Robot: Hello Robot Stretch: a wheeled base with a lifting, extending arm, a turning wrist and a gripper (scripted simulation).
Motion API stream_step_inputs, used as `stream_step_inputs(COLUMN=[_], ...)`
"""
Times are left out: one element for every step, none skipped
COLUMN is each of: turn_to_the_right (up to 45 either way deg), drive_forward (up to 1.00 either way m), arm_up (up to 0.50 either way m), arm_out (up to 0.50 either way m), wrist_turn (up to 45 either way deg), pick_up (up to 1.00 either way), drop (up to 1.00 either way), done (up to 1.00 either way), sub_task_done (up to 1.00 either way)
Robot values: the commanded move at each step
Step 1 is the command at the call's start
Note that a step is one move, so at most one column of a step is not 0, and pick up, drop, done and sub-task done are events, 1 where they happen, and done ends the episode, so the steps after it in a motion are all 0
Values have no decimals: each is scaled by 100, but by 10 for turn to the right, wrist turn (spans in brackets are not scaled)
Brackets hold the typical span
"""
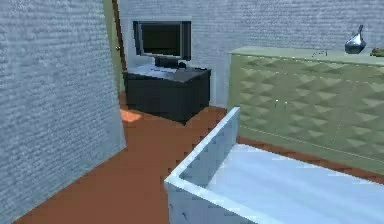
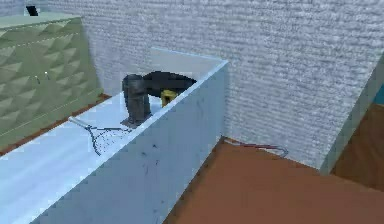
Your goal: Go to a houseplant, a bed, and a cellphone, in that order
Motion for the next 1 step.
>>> stream_step_inputs(turn_to_the_right=[-450], drive_forward=[0], arm_up=[0], arm_out=[0], wrist_turn=[0], pick_up=[0], drop=[0], done=[0], sub_task_done=[0])
